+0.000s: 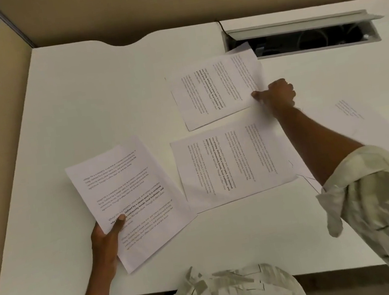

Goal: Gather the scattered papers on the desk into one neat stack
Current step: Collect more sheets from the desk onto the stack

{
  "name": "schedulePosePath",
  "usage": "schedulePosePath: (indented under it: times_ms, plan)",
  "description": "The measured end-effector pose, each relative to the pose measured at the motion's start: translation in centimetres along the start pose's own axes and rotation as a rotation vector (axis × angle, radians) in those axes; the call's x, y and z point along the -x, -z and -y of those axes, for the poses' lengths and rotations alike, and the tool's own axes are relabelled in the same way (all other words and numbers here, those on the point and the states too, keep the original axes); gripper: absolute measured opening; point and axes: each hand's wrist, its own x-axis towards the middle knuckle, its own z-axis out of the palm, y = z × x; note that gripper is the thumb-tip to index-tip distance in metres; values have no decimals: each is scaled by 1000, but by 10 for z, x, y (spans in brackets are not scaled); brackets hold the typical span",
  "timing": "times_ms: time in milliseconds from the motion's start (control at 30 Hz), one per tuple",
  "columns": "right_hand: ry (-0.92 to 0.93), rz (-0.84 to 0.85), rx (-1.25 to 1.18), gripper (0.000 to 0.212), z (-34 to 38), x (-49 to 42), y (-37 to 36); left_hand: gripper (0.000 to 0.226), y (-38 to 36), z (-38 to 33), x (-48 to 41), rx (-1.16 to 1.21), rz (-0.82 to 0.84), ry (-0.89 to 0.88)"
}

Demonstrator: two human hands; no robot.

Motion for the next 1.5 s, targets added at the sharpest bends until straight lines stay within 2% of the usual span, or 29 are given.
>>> schedulePosePath:
  times_ms: [67, 133, 233, 300, 333, 467, 567, 733, 867, 967, 1033, 1100, 1200, 1300, 1400, 1500]
  plan:
    - [-30, 13, -14, 76, 1, 0, 2, 40, 1, 1, -1, -13, -6, 3]
    - [-25, -10, -152, 61, 2, 3, 4, 41, 2, 2, -1, -22, -1, 3]
    - [-26, -11, -615, 39, 4, 22, 12, 42, 4, 3, -4, -25, 9, 1]
    - [-16, 56, -922, 37, -1, 46, 19, 43, 4, 3, -4, -17, 15, 5]
    - [-7, 71, -1001, 37, -7, 61, 20, 43, 4, 3, -4, -15, 17, 4]
    - [-73, 48, -1094, 49, -61, 120, 13, 44, 4, 4, -4, -1, 23, -4]
    - [-157, 1, -1131, 49, -98, 154, 5, 41, 3, 2, -4, 10, 34, 1]
    - [-157, 51, -1370, 49, -103, 176, 17, 42, -1, -4, -1, 13, 45, -12]
    - [-266, 86, -1710, 43, -75, 187, 40, 39, -3, -7, 2, -6, 52, -38]
    - [-323, 189, -1912, 22, -64, 207, 62, 40, -2, -7, 1, -4, 53, -48]
    - [-341, 228, -1992, 18, -69, 229, 72, 39, -2, -7, 2, -3, 59, -58]
    - [-326, 177, -1942, 26, -83, 256, 71, 38, -2, -9, 3, 7, 73, -62]
    - [-323, -31, -1628, 39, -121, 299, 49, 38, -3, -11, 4, 15, 84, -68]
    - [-441, -205, -1183, 36, -171, 344, 17, 38, -2, -7, 1, 27, 84, -71]
    - [-473, -292, -964, 28, -210, 375, -11, 40, -1, -5, -1, 42, 89, -59]
    - [-412, -415, -788, 42, -224, 392, -31, 42, 0, -5, -3, 49, 117, -62]
